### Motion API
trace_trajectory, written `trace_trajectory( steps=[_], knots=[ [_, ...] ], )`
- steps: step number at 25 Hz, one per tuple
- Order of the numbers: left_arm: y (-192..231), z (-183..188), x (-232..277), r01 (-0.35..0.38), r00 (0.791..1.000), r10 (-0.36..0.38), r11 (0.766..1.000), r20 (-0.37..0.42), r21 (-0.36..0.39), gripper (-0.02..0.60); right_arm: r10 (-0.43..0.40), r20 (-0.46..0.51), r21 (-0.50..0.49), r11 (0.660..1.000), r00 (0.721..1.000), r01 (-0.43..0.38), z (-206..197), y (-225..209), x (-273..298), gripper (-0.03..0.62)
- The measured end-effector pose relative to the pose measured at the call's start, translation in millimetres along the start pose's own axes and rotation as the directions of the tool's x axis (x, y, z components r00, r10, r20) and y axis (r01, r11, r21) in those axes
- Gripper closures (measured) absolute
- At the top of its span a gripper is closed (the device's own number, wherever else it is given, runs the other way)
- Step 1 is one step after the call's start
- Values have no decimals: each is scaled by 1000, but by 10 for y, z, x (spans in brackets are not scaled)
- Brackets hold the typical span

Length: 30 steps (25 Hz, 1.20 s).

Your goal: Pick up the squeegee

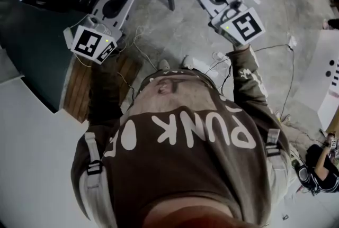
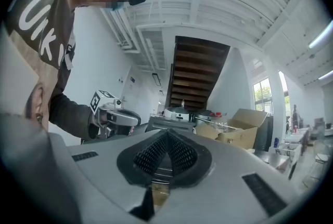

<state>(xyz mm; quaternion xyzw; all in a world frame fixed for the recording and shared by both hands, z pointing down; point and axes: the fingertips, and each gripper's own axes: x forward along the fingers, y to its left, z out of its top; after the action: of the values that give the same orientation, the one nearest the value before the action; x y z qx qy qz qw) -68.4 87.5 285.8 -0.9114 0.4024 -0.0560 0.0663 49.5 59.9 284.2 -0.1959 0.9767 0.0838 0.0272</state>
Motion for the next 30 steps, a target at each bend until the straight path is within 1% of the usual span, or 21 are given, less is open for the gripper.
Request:
trace_trajectory(
  steps=[3, 4, 6, 11, 13, 18, 25, 26, 28, 30],
  knots=[
    [5, -3, 5, -4, 1000, 4, 1000, 0, 0, 578, 7, 9, 2, 1000, 1000, -7, 7, 0, 2, 583],
    [2, -1, 10, -4, 1000, 4, 1000, 0, -1, 578, 11, 9, 2, 1000, 1000, -11, 6, 3, -2, 573],
    [-14, 5, 17, -4, 1000, 4, 1000, -2, -3, 578, 15, 3, 6, 1000, 1000, -15, -1, 9, -16, 531],
    [-26, 21, 11, -7, 1000, 7, 1000, -5, -4, 578, 29, -3, 16, 999, 1000, -29, -9, 27, -24, 479],
    [-30, 9, 19, -10, 1000, 10, 1000, -7, -5, 578, 40, -4, 15, 999, 999, -40, -26, 34, -25, 430],
    [-41, -1, 30, -14, 1000, 14, 1000, -11, -5, 578, 55, -5, 12, 998, 998, -55, -53, 45, -25, 344],
    [-27, 20, 31, -21, 1000, 21, 1000, -8, 3, 578, 99, 5, 7, 995, 995, -99, -39, 101, 2, 151],
    [-19, 13, 40, -24, 1000, 24, 1000, -8, 6, 578, 109, 10, 5, 994, 994, -109, -45, 104, 13, 132],
    [-41, -16, 41, -25, 1000, 25, 1000, -13, 1, 578, 122, 8, 5, 993, 992, -122, -71, 136, 1, 54],
    [-83, -35, 26, -22, 1000, 22, 1000, -20, -8, 578, 126, -3, 3, 992, 992, -126, -90, 178, -37, 0]
  ],
)
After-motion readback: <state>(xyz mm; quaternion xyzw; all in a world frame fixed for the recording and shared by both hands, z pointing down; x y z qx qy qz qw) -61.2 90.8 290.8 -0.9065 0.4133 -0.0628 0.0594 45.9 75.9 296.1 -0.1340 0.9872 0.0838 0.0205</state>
